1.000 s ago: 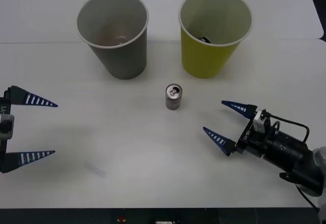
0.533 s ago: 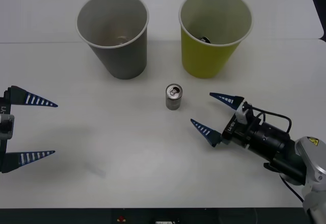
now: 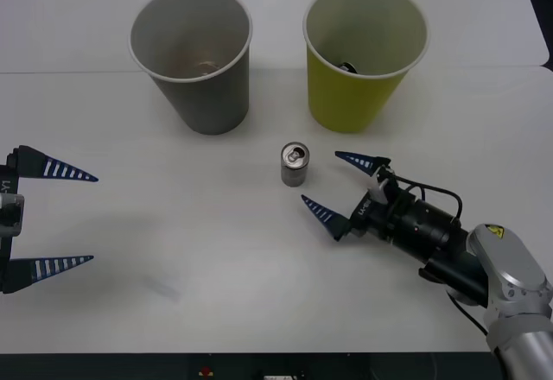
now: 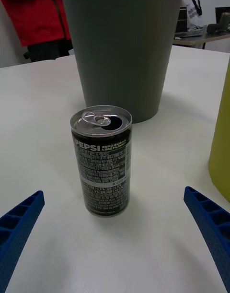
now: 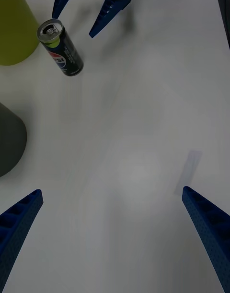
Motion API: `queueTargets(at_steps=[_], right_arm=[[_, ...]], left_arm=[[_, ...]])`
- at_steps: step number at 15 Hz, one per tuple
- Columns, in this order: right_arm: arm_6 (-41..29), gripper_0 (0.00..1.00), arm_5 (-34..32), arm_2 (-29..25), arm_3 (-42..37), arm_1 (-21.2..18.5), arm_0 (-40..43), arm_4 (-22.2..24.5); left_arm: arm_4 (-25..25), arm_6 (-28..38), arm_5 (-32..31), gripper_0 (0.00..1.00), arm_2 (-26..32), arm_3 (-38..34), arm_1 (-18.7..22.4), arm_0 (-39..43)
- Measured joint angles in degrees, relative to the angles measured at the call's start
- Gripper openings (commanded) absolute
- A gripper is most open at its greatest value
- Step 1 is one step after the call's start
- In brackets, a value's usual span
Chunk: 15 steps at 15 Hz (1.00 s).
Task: Put the can into the green bin and the plastic bottle into the gray bin
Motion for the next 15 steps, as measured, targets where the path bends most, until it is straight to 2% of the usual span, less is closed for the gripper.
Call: queueTargets(at_steps=[5, 12, 15], right_arm=[[0.4, 1.0, 5.7, 2.2, 0.1, 2.1, -1.4, 1.7], [-1.2, 1.0, 7.7, 2.1, 0.2, 4.5, -2.4, 5.6], [1.3, 1.0, 3.7, -1.3, 8.6, 6.8, -6.7, 5.0]], left_arm=[[0.0, 0.0, 0.0, 1.0, 0.0, 0.0, 0.0, 0.0], [0.0, 0.0, 0.0, 1.0, 0.0, 0.0, 0.0, 0.0], [0.0, 0.0, 0.0, 1.0, 0.0, 0.0, 0.0, 0.0]])
